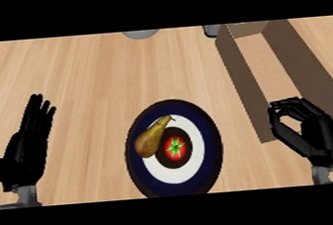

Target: Pick the tomato from the plate and place it in the cardboard box

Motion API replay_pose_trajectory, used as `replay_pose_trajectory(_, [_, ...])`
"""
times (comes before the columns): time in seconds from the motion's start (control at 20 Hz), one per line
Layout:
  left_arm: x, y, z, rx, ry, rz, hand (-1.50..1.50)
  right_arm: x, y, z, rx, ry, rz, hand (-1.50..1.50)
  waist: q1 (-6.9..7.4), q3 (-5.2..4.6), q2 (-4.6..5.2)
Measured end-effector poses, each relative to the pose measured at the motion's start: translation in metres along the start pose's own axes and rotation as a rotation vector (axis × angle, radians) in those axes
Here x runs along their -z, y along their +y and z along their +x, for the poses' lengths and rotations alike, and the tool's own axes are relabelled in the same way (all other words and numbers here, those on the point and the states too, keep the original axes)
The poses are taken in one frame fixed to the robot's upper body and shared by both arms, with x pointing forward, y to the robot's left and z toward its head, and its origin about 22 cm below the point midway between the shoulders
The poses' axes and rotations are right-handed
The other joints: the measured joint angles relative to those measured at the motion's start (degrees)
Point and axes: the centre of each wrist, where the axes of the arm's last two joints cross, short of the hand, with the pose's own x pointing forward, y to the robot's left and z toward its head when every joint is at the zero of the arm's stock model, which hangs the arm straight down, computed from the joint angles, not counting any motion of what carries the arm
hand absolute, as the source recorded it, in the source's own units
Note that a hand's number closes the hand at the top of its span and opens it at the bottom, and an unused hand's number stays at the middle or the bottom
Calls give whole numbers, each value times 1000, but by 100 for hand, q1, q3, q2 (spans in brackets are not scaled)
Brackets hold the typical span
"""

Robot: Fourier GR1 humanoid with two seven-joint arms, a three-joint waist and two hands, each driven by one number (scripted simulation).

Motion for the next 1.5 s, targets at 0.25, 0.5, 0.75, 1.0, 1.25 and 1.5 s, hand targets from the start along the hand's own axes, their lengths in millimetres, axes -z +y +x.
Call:
replay_pose_trajectory(0.25, [10, -14, 14, -7, 27, -29, 0, -16, 9, -8, -142, -100, -113, -150, 109, -46, -76])
replay_pose_trajectory(0.5, [16, -23, 20, -10, 36, -41, 0, -24, 2, 4, -300, -87, 24, -150, 172, -24, -67])
replay_pose_trajectory(0.75, [20, -30, 22, -4, 39, -51, 0, -25, -7, 29, -463, 31, 264, -150, 208, -34, -58])
replay_pose_trajectory(1.0, [21, -31, 29, -9, 41, -57, 0, -19, 2, 67, -524, 195, 394, -150, 220, 22, -18])
replay_pose_trajectory(1.25, [17, -33, 27, -5, 43, -51, 0, -14, 37, 101, -500, 261, 457, -150, 223, 78, 28])
replay_pose_trajectory(1.5, [18, -32, 26, -13, 45, -51, 0, -13, 74, 117, -490, 285, 481, -150, 212, 96, 43])
